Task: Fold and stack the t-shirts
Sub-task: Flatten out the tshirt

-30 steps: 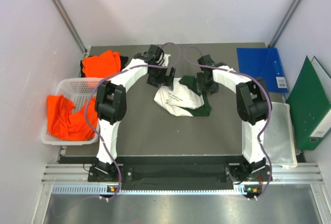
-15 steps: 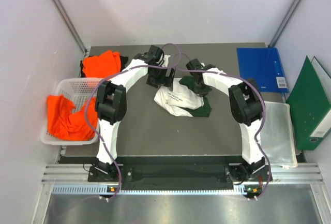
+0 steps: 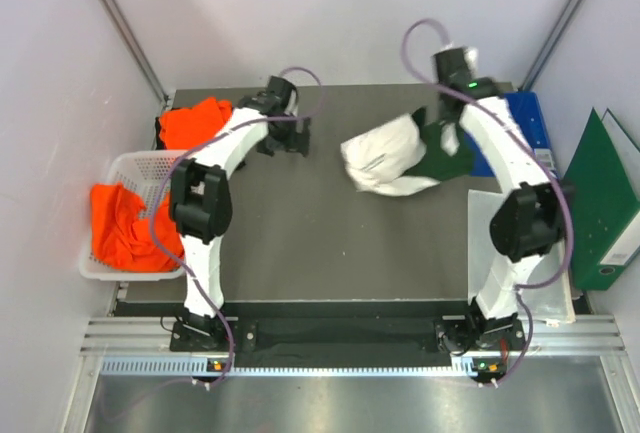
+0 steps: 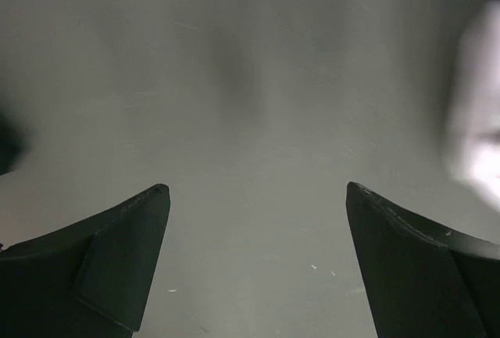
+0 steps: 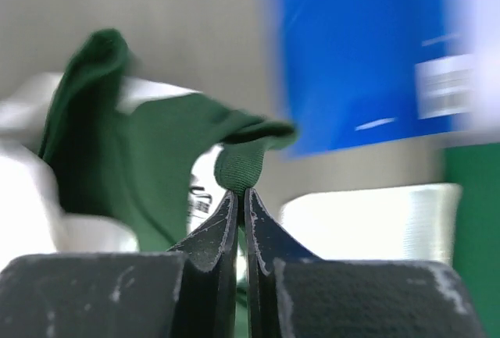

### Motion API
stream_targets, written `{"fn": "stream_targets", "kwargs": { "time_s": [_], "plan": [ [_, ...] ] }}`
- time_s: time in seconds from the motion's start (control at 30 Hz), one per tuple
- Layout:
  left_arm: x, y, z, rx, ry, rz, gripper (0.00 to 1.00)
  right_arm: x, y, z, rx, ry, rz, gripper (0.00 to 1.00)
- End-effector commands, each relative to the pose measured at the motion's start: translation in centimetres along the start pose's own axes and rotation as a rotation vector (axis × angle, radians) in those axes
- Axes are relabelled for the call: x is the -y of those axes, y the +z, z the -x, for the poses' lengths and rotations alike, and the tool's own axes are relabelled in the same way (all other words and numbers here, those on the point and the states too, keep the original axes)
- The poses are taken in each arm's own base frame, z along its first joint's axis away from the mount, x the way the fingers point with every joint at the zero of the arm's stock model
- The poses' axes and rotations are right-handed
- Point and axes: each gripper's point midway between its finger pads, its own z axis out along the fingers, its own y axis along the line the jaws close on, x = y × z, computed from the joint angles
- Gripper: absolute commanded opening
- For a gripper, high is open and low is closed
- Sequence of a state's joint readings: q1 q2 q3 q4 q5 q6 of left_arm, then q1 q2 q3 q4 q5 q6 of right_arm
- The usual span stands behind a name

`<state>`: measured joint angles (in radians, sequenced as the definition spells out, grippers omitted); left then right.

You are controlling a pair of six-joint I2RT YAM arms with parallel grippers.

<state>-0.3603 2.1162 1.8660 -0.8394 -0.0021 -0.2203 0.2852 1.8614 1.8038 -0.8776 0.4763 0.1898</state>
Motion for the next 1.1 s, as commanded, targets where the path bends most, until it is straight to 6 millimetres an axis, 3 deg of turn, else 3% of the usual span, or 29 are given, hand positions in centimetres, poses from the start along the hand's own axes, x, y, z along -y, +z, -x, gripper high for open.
{"fn": "stream_targets", "kwargs": {
  "time_s": [0.0, 0.03, 0.07, 0.1, 0.17, 0.2, 0.27, 0.3, 0.37, 0.4, 0.47, 0.5, 0.53, 0.6, 0.67, 0.77, 0.87, 0.9, 0.93, 0.97, 1.0, 1.03, 1.07],
  "plan": [
    [-9.1, -9.2, 6.3, 0.283, -0.314, 0.138, 0.99, 11.3, -9.3, 9.2, 0.322, 0.144, -0.198, 0.00],
    [-12.2, -10.2, 6.7, 0.316, -0.411, 0.165, 0.99, 11.3, -10.4, 10.3, 0.362, 0.143, -0.190, 0.00],
    [-13.4, -12.1, 7.5, 0.382, -0.442, 0.169, 0.99, 10.8, -10.8, 10.9, 0.378, 0.130, -0.171, 0.00],
    [-14.9, -13.1, 7.8, 0.418, -0.465, 0.209, 0.99, 9.6, -12.6, 12.4, 0.428, 0.106, -0.139, 0.00],
    [-17.1, -15.8, 8.5, 0.486, -0.474, 0.269, 0.99, 6.9, -13.3, 13.3, 0.448, 0.025, -0.099, 0.00],
    [-18.1, -17.3, 9.2, 0.530, -0.470, 0.317, 0.99, 4.0, -14.8, 13.8, 0.486, -0.018, -0.046, 0.00],
    [-18.8, -19.1, 9.8, 0.571, -0.441, 0.359, 0.99, -0.4, -15.8, 14.5, 0.530, -0.071, 0.051, 0.00],
    [-19.2, -19.9, 10.3, 0.593, -0.444, 0.381, 0.99, -3.8, -17.9, 14.6, 0.572, -0.123, 0.125, 0.00],
    [-19.6, -19.9, 10.3, 0.592, -0.446, 0.388, 0.99, -8.9, -20.0, 15.2, 0.634, -0.178, 0.257, 0.00],
    [-19.7, -19.9, 10.4, 0.591, -0.450, 0.386, 0.99, -12.1, -23.4, 15.2, 0.704, -0.230, 0.341, 0.00],
    [-19.6, -18.6, 9.9, 0.552, -0.462, 0.374, 0.99, -15.7, -26.9, 15.5, 0.800, -0.276, 0.414, 0.00],
    [-19.5, -18.0, 9.7, 0.535, -0.464, 0.367, 0.99, -17.8, -30.7, 15.8, 0.904, -0.298, 0.467, 0.00],
    [-19.3, -17.4, 9.4, 0.515, -0.472, 0.351, 0.99, -18.4, -32.4, 15.9, 0.948, -0.295, 0.491, 0.00],
    [-19.1, -15.9, 8.8, 0.476, -0.477, 0.337, 0.99, -18.6, -36.4, 17.0, 1.049, -0.212, 0.547, 0.00],
    [-18.8, -15.0, 8.5, 0.453, -0.478, 0.320, 0.99, -17.0, -38.7, 18.0, 1.100, -0.124, 0.580, 0.00],
    [-18.6, -13.9, 7.9, 0.431, -0.471, 0.304, 0.99, -14.5, -39.9, 19.2, 1.141, -0.039, 0.540, 0.00],
    [-18.3, -13.0, 7.6, 0.411, -0.460, 0.282, 0.99, -11.5, -39.2, 19.9, 1.133, 0.030, 0.475, 0.00],
    [-18.2, -12.8, 7.6, 0.405, -0.456, 0.276, 0.99, -10.0, -38.4, 20.4, 1.126, 0.060, 0.450, 0.00],
    [-18.1, -12.3, 7.4, 0.393, -0.454, 0.270, 0.99, -7.7, -38.9, 20.5, 1.129, 0.110, 0.440, 0.00],
    [-17.9, -12.1, 7.4, 0.387, -0.453, 0.261, 0.99, -7.6, -37.2, 20.0, 1.087, 0.141, 0.442, 0.00],
    [-17.8, -11.8, 7.4, 0.382, -0.453, 0.252, 0.99, -5.3, -35.3, 20.3, 1.065, 0.185, 0.395, 0.00],
    [-17.7, -11.4, 7.3, 0.373, -0.450, 0.244, 0.99, -2.4, -35.3, 19.8, 1.057, 0.239, 0.377, 0.00],
    [-17.6, -11.2, 7.2, 0.366, -0.450, 0.239, 0.99, -2.8, -31.3, 18.2, 0.966, 0.276, 0.369, 0.00]
  ]
}}
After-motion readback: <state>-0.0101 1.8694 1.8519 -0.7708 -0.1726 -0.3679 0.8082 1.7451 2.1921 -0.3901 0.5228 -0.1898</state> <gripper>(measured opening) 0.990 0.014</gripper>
